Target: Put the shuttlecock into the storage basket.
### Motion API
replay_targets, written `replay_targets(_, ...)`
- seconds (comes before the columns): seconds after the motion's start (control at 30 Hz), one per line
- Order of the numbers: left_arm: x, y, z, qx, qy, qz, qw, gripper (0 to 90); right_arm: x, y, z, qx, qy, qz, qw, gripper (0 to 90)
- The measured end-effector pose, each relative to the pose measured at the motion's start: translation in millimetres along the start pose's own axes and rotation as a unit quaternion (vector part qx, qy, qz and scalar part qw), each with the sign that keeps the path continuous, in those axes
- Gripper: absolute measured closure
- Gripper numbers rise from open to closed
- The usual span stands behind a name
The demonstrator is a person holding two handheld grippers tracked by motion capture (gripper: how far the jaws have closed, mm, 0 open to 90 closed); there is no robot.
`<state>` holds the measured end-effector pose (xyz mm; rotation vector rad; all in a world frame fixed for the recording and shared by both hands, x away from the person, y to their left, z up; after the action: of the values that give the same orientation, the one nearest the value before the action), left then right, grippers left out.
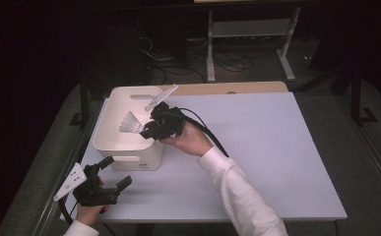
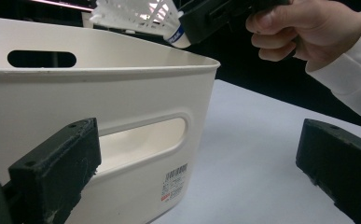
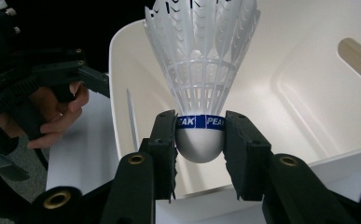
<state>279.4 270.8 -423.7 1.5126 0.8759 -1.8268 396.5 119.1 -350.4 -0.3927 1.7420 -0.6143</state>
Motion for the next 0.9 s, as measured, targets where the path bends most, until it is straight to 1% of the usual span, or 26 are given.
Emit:
replay_targets(0.07, -0.1, 0.0, -0.1, 0.000, 0.000, 0.000, 1.0000, 0.0, 0.5, 1.8, 0.1, -0.002, 0.003, -0.001, 1.0000, 64.0)
replay_targets(0.13, -0.2, 0.0, -0.5, 0.000, 0.002, 0.002, 1.0000, 0.0, 2.1, 5.0, 2.8, -0.003, -0.003, -0.004, 1.0000, 64.0)
replay_targets(0.17, -0.2, -0.1, -0.5, 0.000, 0.001, 0.001, 1.0000, 0.0, 2.5, 6.6, 1.8, -0.007, 0.006, -0.004, 0.9999, 64.0)
replay_targets(0.33, -0.6, 0.4, 0.5, 0.000, -0.005, 0.004, 1.0000, 0.0, 6.1, 13.8, 8.3, -0.009, 0.003, -0.011, 0.9999, 64.0)
replay_targets(0.37, -0.4, 0.3, -0.1, 0.000, -0.002, 0.003, 1.0000, 0.0, 7.0, 14.7, 9.0, -0.009, 0.003, -0.014, 0.9999, 64.0)
replay_targets(0.43, -0.6, 0.2, -0.2, 0.001, -0.001, 0.004, 1.0000, 0.0, 7.8, 16.9, 10.2, -0.009, 0.003, -0.016, 0.9998, 64.0)
replay_targets(0.47, -0.6, 0.1, -0.2, 0.001, -0.001, 0.004, 1.0000, 0.0, 8.3, 17.8, 10.5, -0.009, 0.004, -0.017, 0.9998, 64.0)
replay_targets(0.5, -0.8, 0.1, -0.3, 0.001, -0.001, 0.005, 1.0000, 0.0, 8.1, 18.7, 9.4, -0.012, 0.010, -0.016, 0.9997, 64.0)
replay_targets(0.6, -0.7, 0.1, -0.2, 0.001, -0.001, 0.004, 1.0000, 0.0, 9.0, 20.6, 12.1, -0.006, 0.001, -0.019, 0.9998, 64.0)
replay_targets(0.67, -0.9, 0.0, 0.1, 0.002, -0.002, 0.005, 1.0000, 0.0, 8.9, 20.6, 11.2, -0.008, 0.010, -0.019, 0.9997, 63.9)
replay_targets(0.7, -0.9, 0.0, 0.1, 0.002, -0.002, 0.005, 1.0000, 0.0, 8.7, 20.6, 11.4, -0.008, 0.009, -0.018, 0.9998, 63.5)
replay_targets(0.73, -0.8, 0.0, -0.1, 0.001, -0.002, 0.005, 1.0000, 0.0, 8.3, 20.4, 12.3, -0.007, 0.005, -0.015, 0.9998, 62.8)
replay_targets(0.77, -0.8, 0.0, -0.1, 0.001, -0.002, 0.005, 1.0000, 0.0, 6.5, 19.1, 11.4, -0.007, 0.012, -0.006, 0.9999, 58.6)
replay_targets(0.8, -0.8, 0.0, 0.0, 0.001, -0.002, 0.005, 1.0000, 0.0, 5.5, 18.1, 11.4, -0.009, 0.014, 0.000, 0.9999, 56.0)
replay_targets(0.83, -0.8, 0.1, 0.2, 0.002, -0.002, 0.005, 1.0000, 0.0, 4.0, 16.7, 9.9, -0.013, 0.024, 0.007, 0.9996, 52.0)
replay_targets(0.87, -0.8, 0.0, 0.1, 0.001, -0.002, 0.005, 1.0000, 0.0, 2.8, 15.4, 10.3, -0.012, 0.023, 0.014, 0.9996, 49.2)
replay_targets(0.9, -0.7, -0.1, 0.1, 0.001, -0.002, 0.004, 1.0000, 0.0, 2.2, 14.0, 11.8, -0.003, 0.021, 0.016, 0.9996, 47.0)
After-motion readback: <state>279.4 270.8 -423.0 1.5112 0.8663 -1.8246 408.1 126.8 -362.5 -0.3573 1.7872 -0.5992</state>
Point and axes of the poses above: each handheld gripper's, and its own axes: y roughly forward along the jaws, x roughly out of its underside, z roughly to its right, the point moved 7 cm from there along y, roughly forward along the jaws, and after that the axes turned 8 degrees about -x, right-handed, at the moved point
